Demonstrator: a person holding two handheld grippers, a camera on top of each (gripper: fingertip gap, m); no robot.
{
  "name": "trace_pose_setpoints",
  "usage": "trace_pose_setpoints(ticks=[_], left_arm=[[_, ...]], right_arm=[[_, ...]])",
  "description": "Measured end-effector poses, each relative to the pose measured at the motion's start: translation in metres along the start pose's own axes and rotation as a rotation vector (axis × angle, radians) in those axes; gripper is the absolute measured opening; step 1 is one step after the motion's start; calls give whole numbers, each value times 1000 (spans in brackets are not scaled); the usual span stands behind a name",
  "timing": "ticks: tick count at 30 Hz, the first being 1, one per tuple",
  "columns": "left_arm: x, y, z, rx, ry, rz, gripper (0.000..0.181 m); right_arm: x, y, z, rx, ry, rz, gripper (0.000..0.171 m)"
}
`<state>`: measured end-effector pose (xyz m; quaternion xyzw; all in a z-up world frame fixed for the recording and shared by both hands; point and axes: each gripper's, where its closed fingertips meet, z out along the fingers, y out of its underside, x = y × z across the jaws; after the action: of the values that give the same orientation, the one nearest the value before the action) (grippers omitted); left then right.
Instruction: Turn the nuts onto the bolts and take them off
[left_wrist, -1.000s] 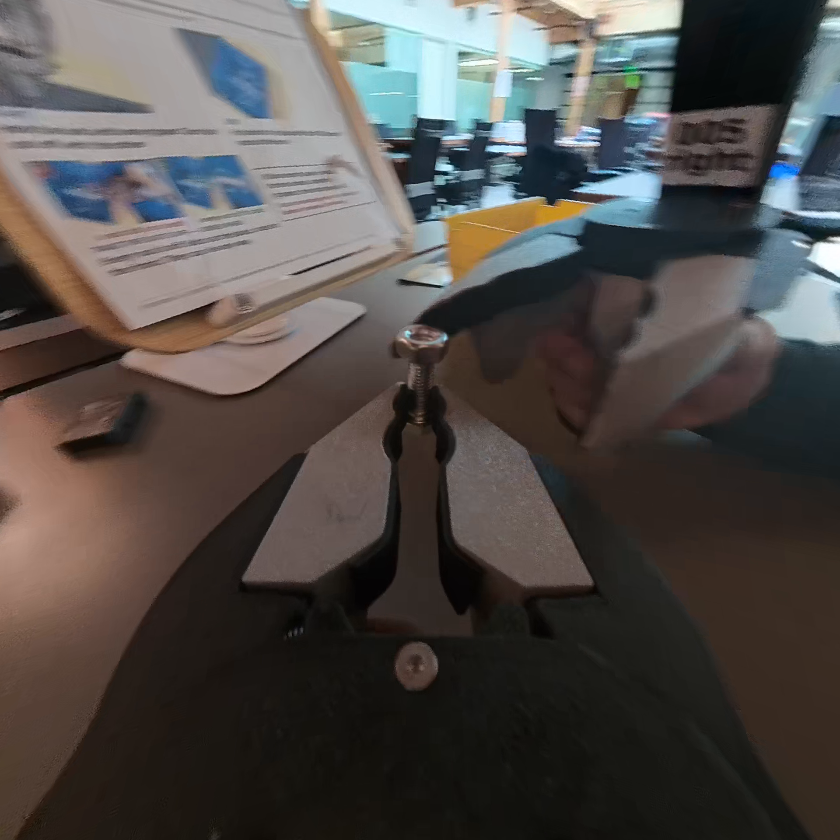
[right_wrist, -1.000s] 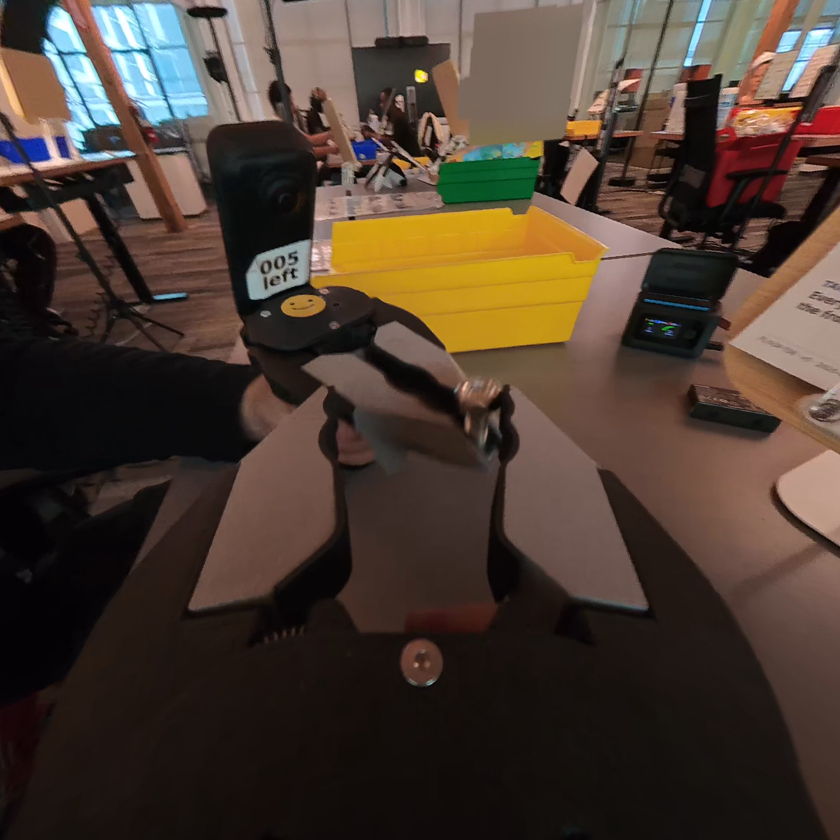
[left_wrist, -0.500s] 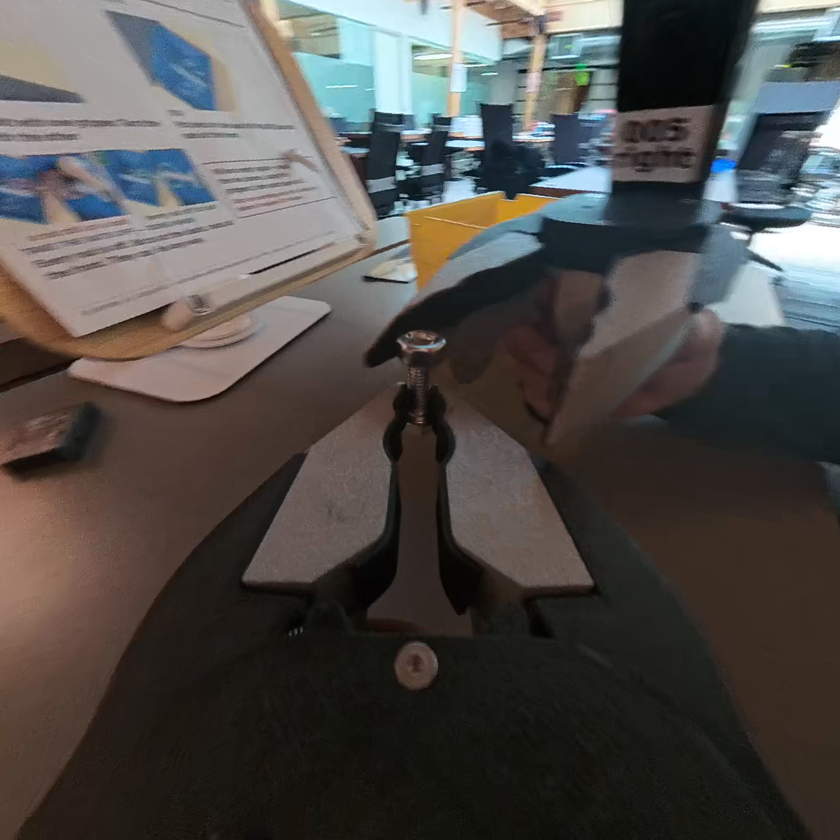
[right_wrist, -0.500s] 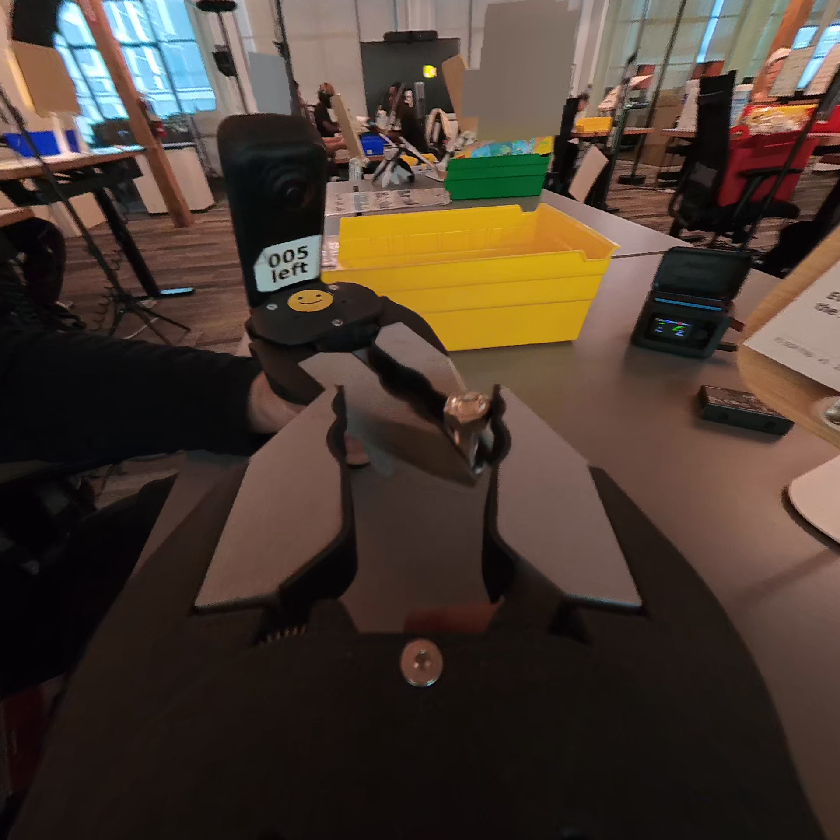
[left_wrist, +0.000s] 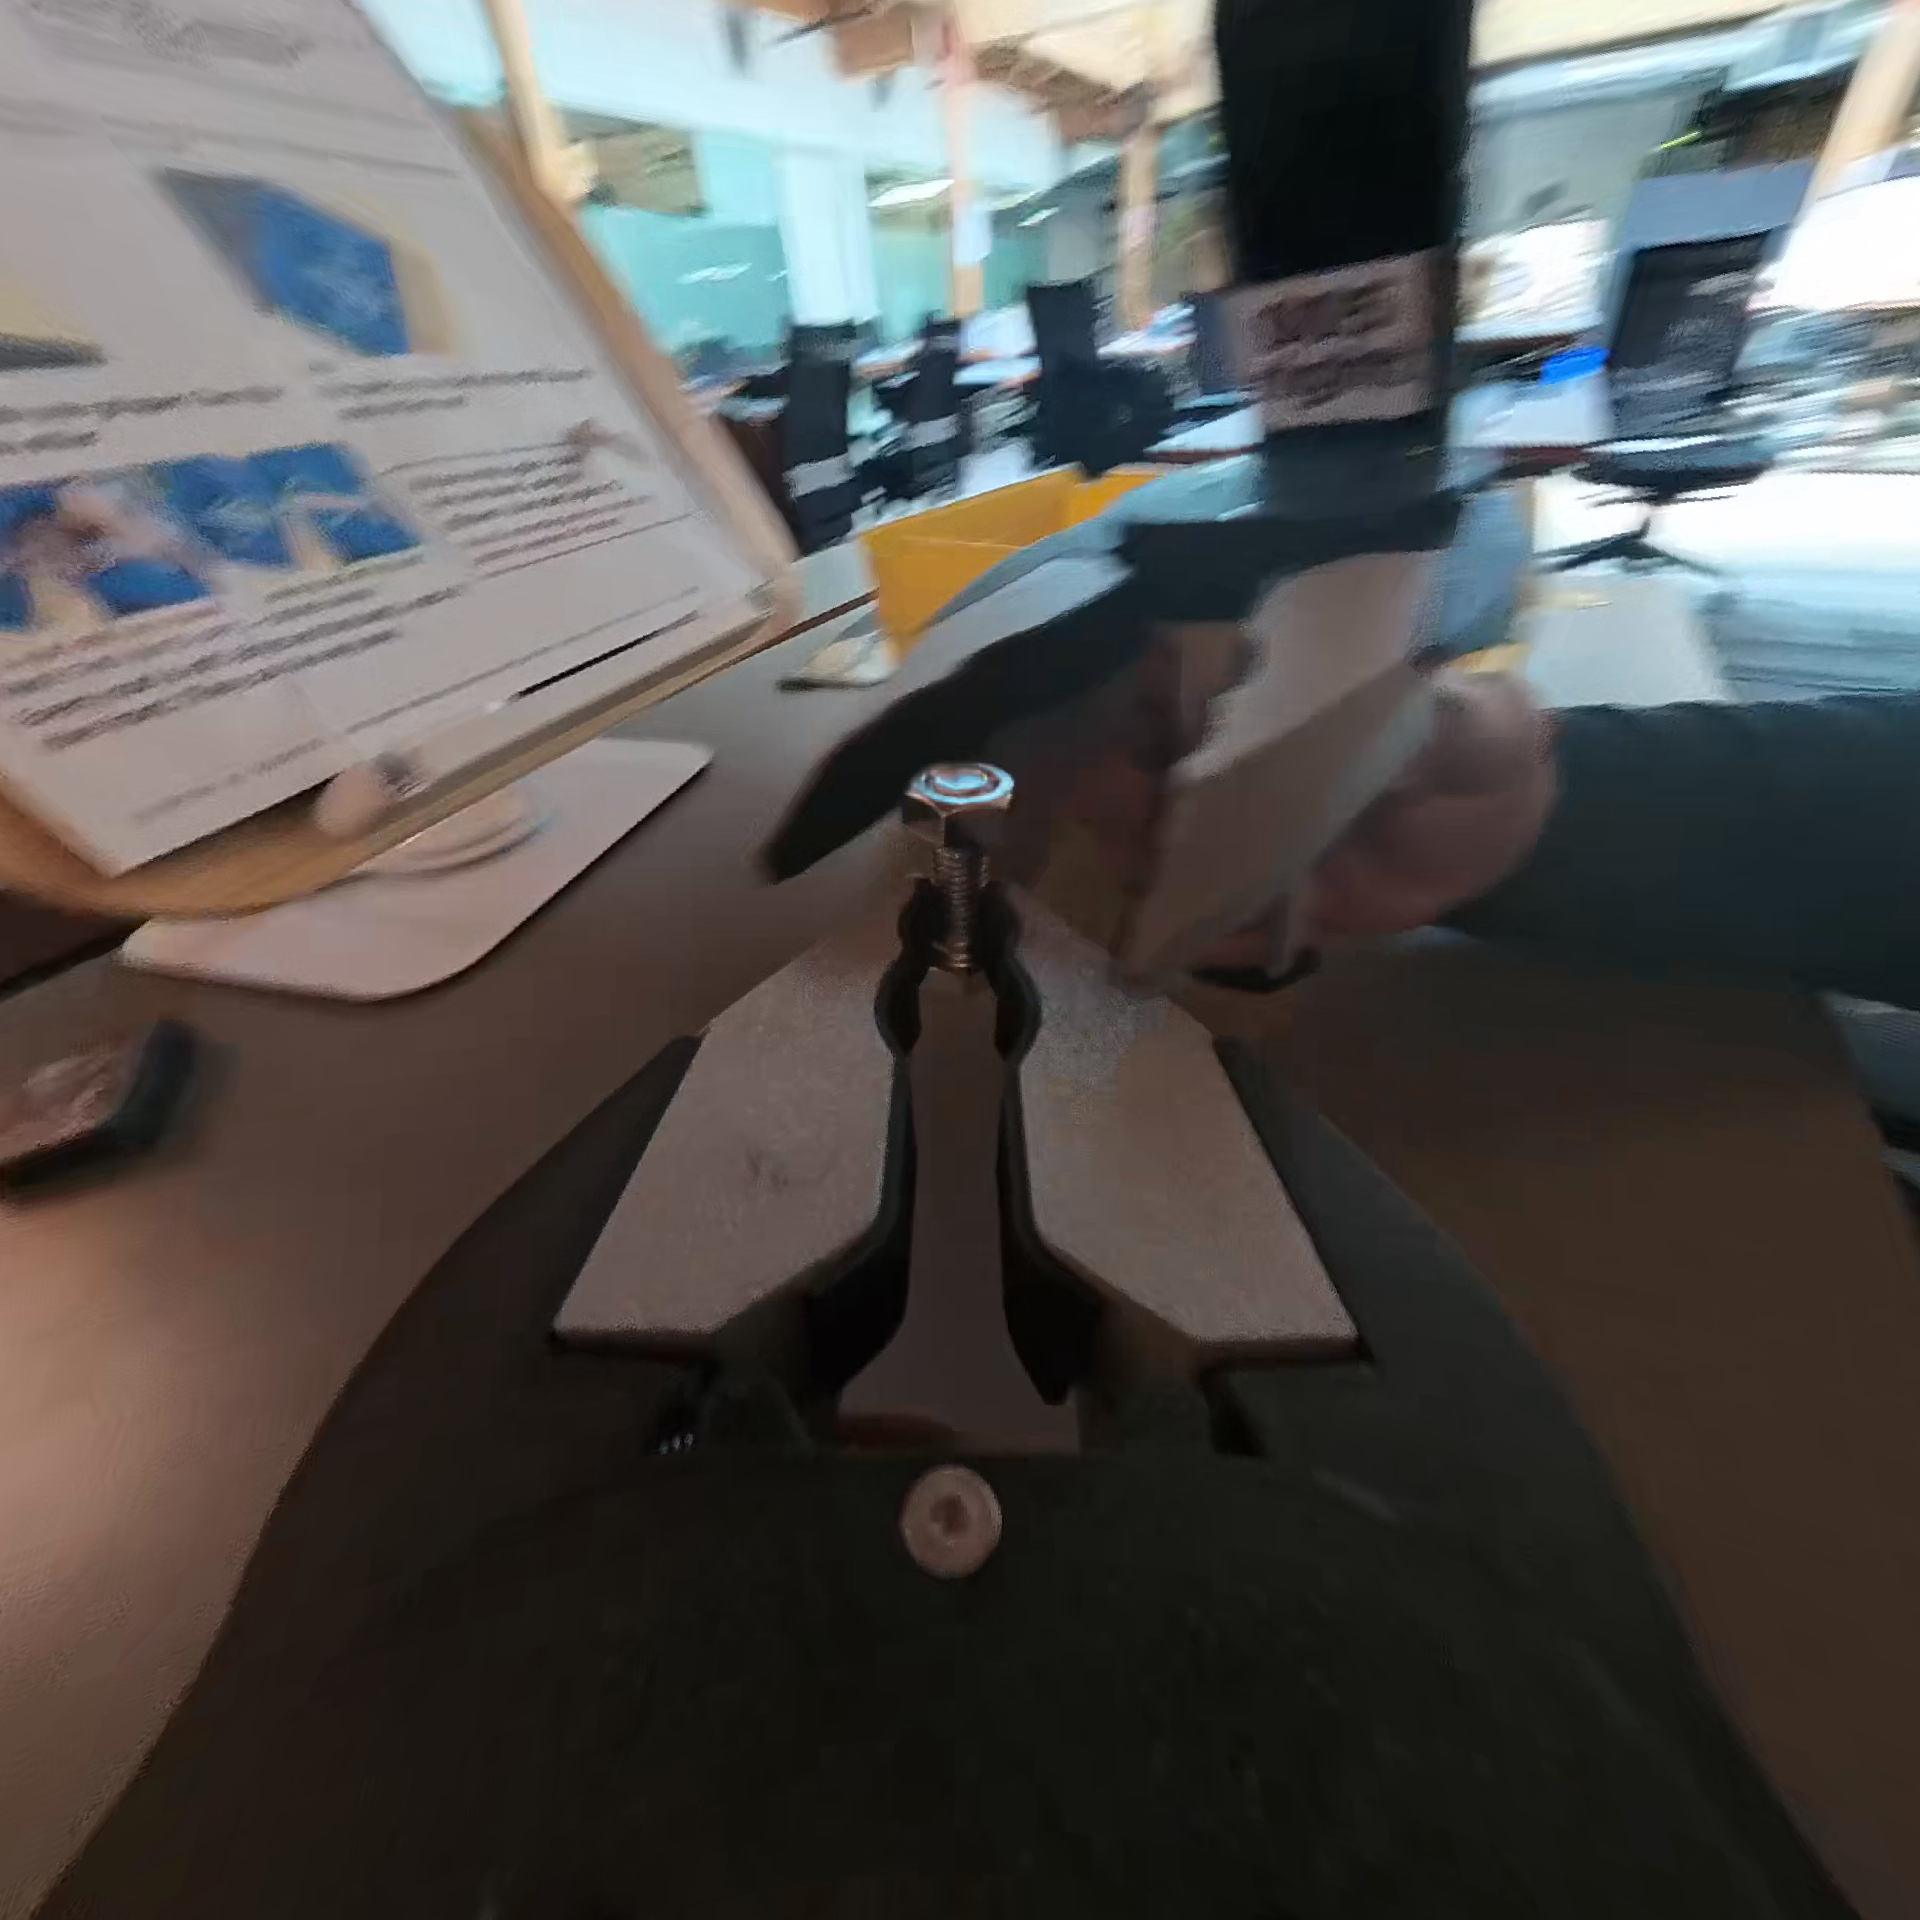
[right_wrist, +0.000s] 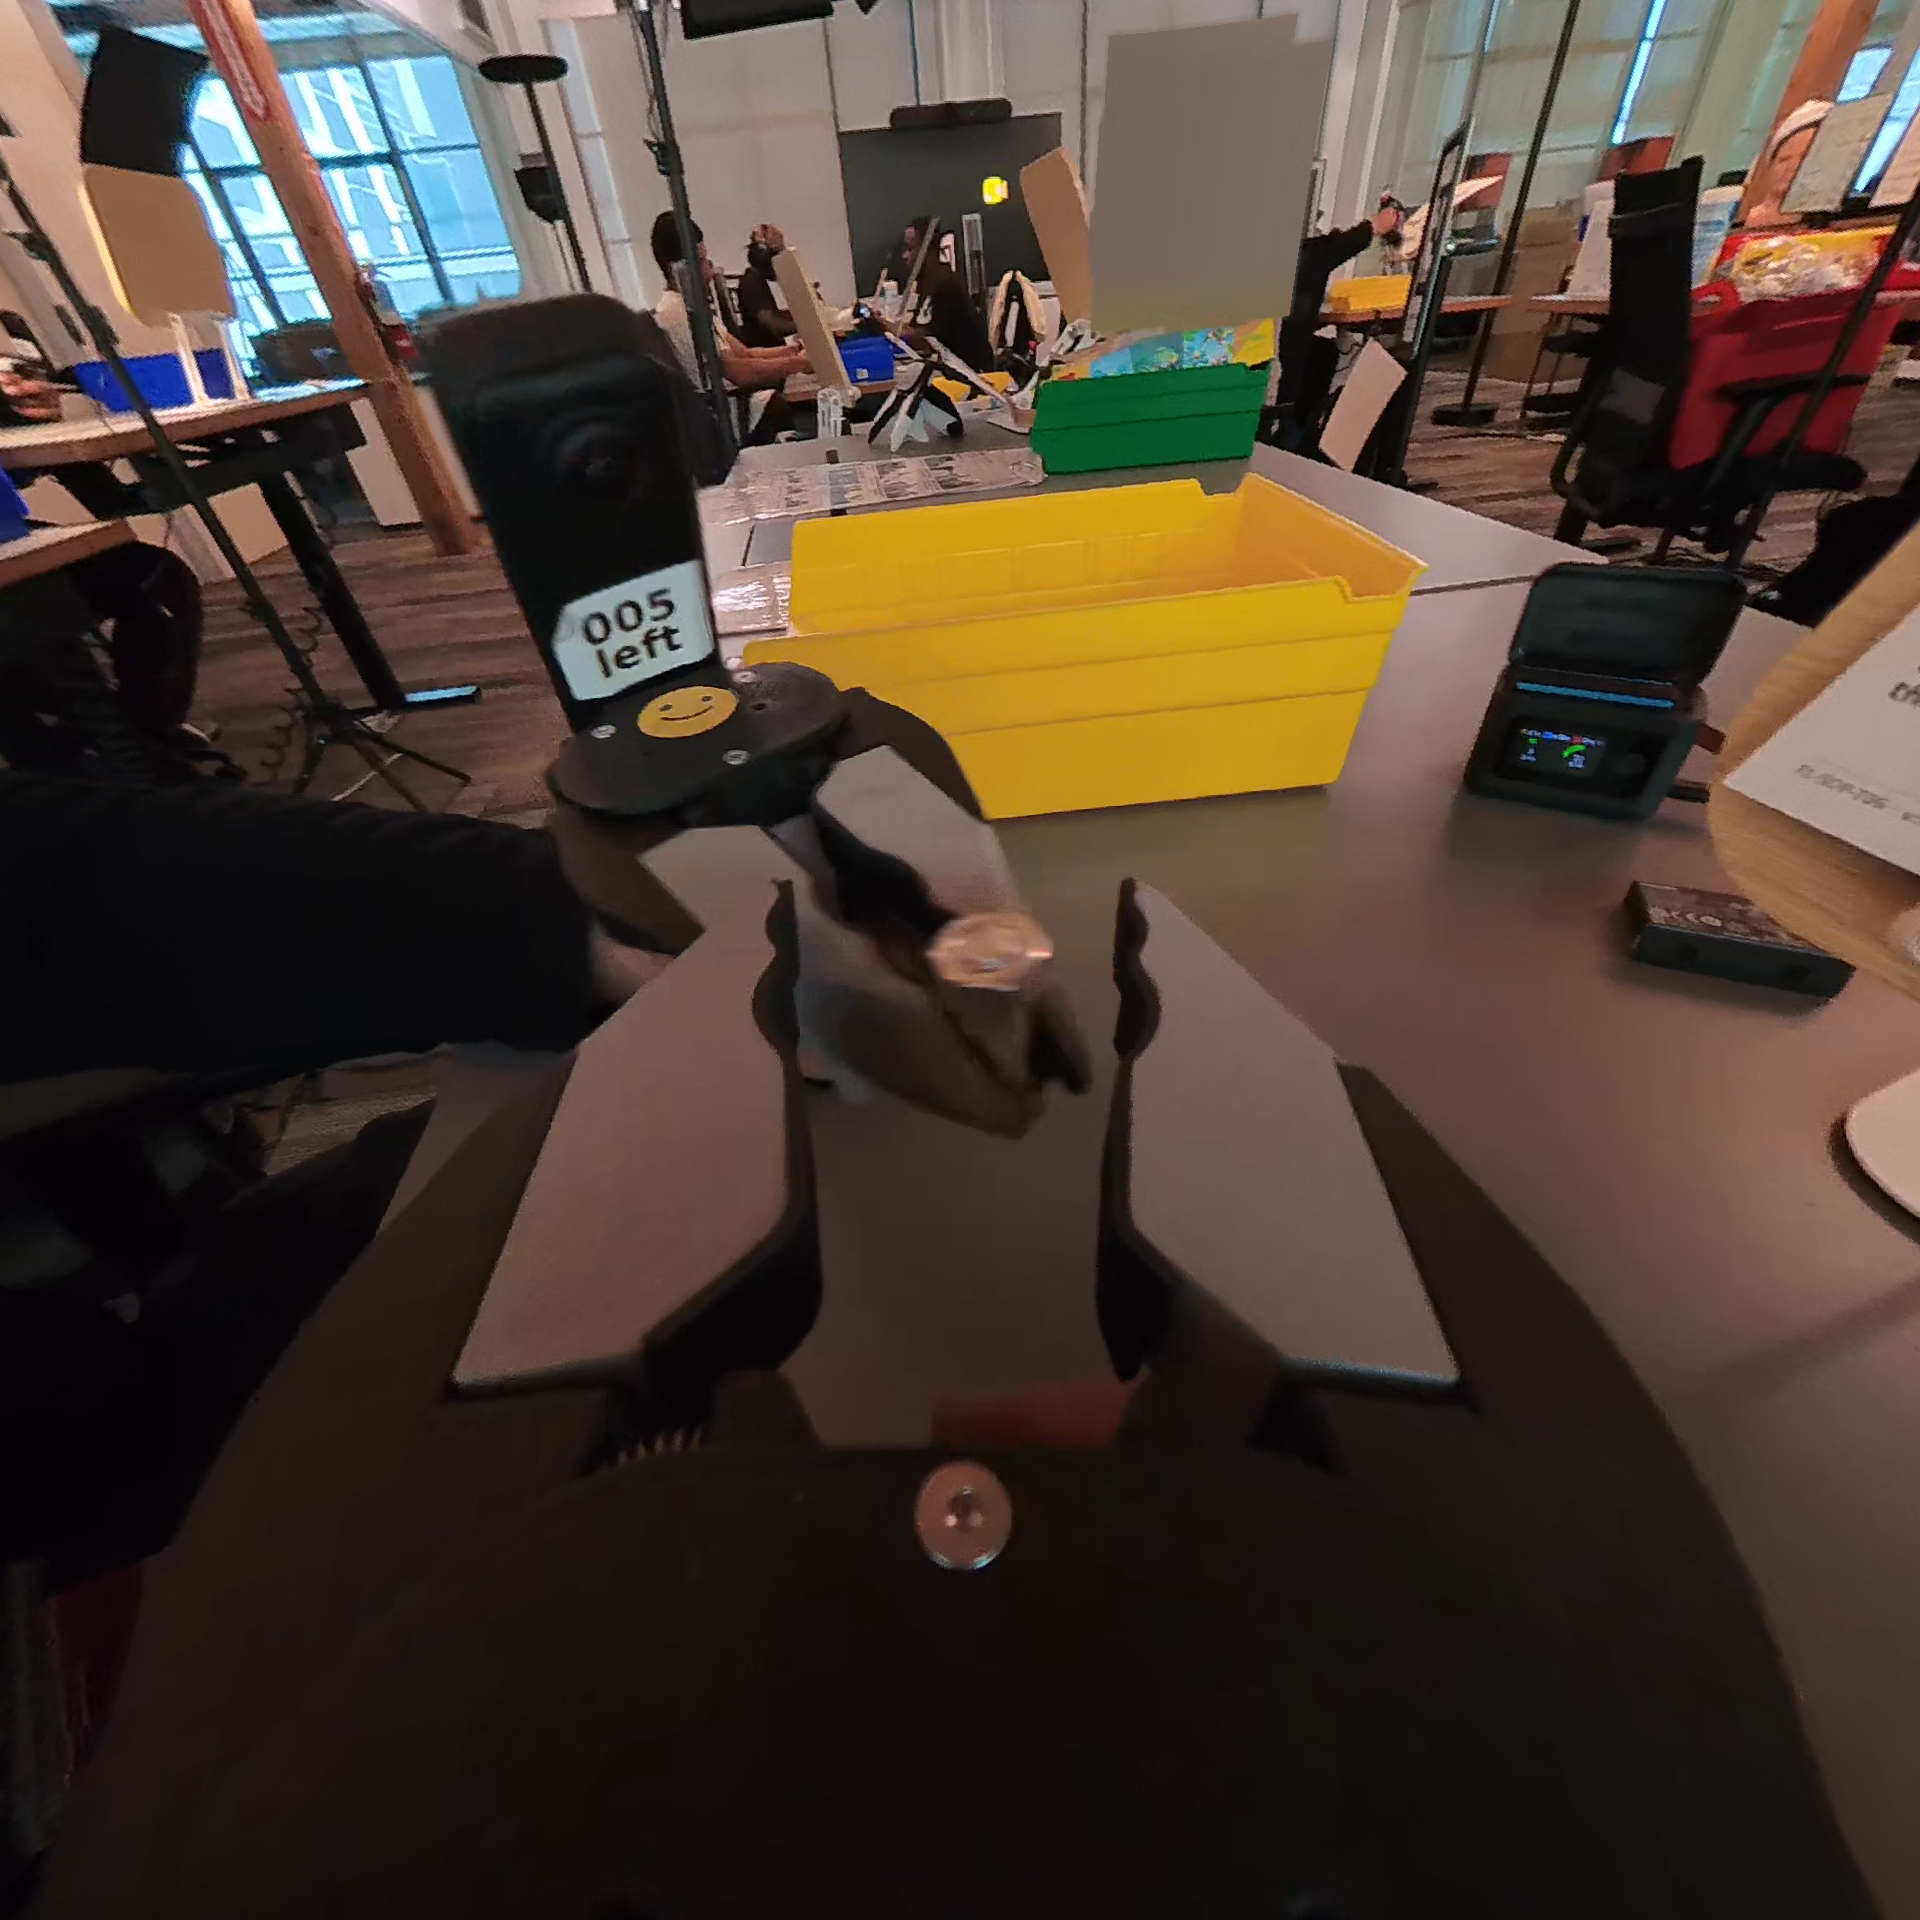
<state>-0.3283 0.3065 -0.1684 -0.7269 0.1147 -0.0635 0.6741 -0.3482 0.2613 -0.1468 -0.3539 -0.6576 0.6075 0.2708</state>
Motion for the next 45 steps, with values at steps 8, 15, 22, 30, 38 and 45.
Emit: trace_pose_setpoints(ticks=[8, 15, 22, 30, 38, 45], left_arm=[[-82, 4, -31, 60, -292, -300, 6], [-3, 0, -2, 12, 65, -156, 7], [-103, 12, -38, 8, -509, -237, 7], [-82, -7, -37, 79, -360, -196, 7], [-9, 1, -2, -7, -64, 27, 6], [-86, 10, -32, -11, -406, -161, 7]], right_arm=[[4, -3, -3, 7, 30, -21, 50], [10, -2, -4, 16, 39, 21, 57], [4, 2, -3, -8, 9, 8, 42], [14, 4, -2, -10, 54, 34, 51], [9, 3, -2, -3, 18, 47, 51], [9, 6, -2, -28, 29, 21, 41]])
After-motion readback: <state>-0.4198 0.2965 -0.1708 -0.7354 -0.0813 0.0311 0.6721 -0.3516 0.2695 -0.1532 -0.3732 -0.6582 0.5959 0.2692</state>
